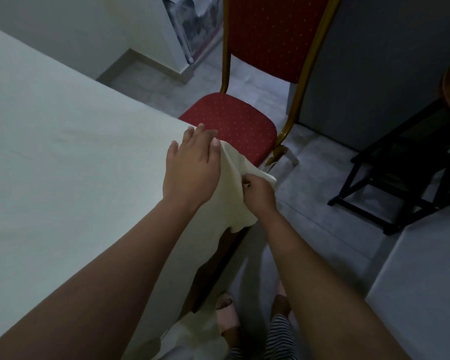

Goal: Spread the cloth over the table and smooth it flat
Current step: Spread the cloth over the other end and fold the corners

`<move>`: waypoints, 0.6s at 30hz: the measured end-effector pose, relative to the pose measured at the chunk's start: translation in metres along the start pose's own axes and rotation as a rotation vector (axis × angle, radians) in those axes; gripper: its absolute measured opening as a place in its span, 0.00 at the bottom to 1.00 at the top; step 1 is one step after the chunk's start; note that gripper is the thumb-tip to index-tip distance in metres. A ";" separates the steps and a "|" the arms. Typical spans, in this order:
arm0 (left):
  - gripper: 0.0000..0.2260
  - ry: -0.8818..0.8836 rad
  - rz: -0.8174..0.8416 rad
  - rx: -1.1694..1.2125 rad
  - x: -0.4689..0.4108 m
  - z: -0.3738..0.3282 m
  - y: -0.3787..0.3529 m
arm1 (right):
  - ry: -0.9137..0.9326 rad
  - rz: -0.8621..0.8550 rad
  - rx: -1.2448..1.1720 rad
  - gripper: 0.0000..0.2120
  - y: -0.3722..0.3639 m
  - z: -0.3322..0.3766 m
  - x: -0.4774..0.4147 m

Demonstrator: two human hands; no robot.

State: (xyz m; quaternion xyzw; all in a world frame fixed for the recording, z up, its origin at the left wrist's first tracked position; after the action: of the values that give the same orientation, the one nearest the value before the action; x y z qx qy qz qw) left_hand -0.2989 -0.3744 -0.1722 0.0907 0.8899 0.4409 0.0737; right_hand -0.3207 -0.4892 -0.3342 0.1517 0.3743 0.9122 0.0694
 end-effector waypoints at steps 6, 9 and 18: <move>0.18 0.006 0.009 0.002 0.001 -0.002 0.002 | -0.316 -0.427 0.159 0.04 0.056 -0.049 0.012; 0.19 0.012 0.024 0.009 0.001 -0.002 0.003 | -0.255 -0.550 0.321 0.05 0.071 -0.046 0.042; 0.21 0.021 0.008 0.015 0.001 -0.001 0.001 | 0.100 -0.161 0.270 0.09 -0.011 0.023 0.163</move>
State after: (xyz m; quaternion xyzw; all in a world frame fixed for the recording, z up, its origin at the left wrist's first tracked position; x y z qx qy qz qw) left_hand -0.2997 -0.3739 -0.1707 0.0903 0.8937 0.4352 0.0618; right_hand -0.4673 -0.4269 -0.2895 0.0834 0.5074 0.8515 0.1026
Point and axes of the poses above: each hand's wrist, its own x-axis away from the middle knuckle, its own y-axis out of the back of the hand, z = x × y, the point moved 1 cm from there along -x, towards the middle knuckle, and after that the axes turned 14 degrees about x, right-handed, at the moved point
